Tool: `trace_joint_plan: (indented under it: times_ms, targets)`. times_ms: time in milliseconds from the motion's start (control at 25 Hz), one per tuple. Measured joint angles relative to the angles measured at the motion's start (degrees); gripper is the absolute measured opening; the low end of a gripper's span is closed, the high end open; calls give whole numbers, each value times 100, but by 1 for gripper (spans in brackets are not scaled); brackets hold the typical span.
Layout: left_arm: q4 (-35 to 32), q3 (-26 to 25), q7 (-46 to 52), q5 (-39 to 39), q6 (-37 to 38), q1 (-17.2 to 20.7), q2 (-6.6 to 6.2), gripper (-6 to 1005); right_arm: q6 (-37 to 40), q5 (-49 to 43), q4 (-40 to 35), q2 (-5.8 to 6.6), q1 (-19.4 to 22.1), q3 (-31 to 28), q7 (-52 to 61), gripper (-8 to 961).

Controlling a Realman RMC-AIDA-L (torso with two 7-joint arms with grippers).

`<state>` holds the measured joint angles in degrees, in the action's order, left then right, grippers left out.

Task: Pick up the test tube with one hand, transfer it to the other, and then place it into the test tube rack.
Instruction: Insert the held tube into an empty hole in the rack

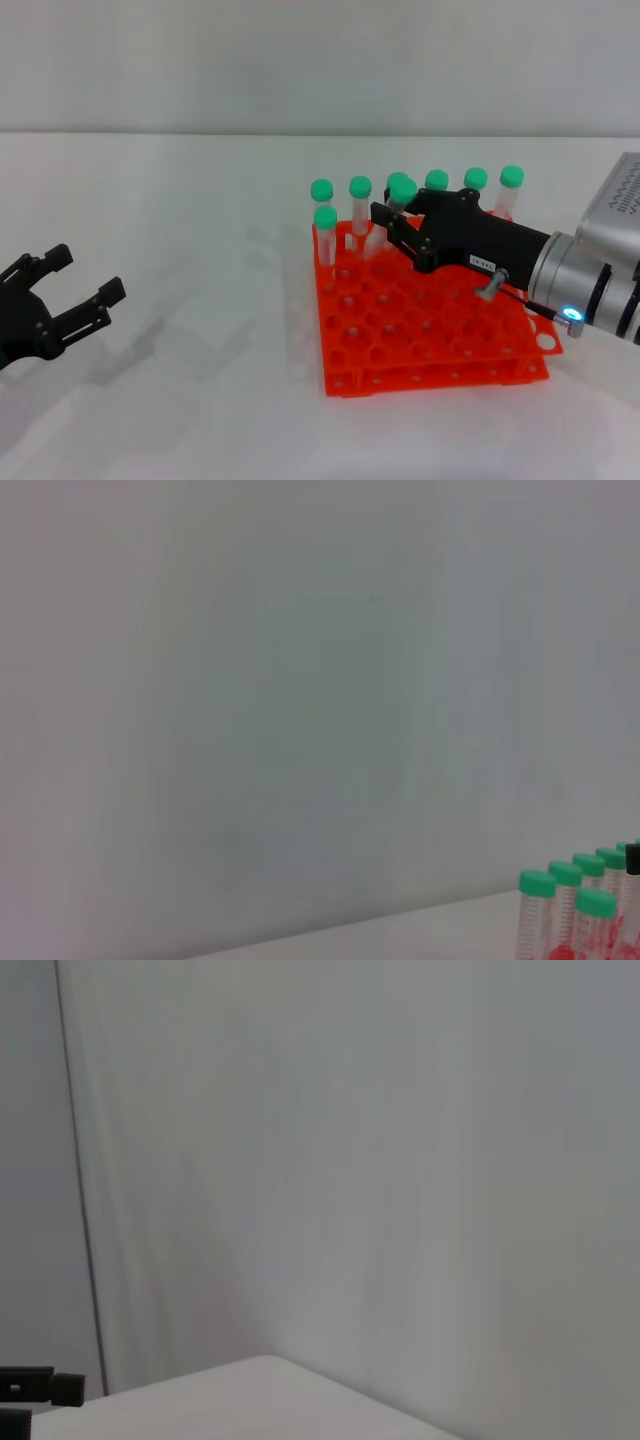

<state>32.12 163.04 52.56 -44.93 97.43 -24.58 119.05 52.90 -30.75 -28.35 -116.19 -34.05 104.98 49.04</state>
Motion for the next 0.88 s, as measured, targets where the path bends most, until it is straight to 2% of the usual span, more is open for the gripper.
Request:
trace_joint_plan:
  times_ms: [880]
  targets:
    - [-113,0,0,2,-49,-70,4,893,101,-16,-58,0,-111,372,-112,295]
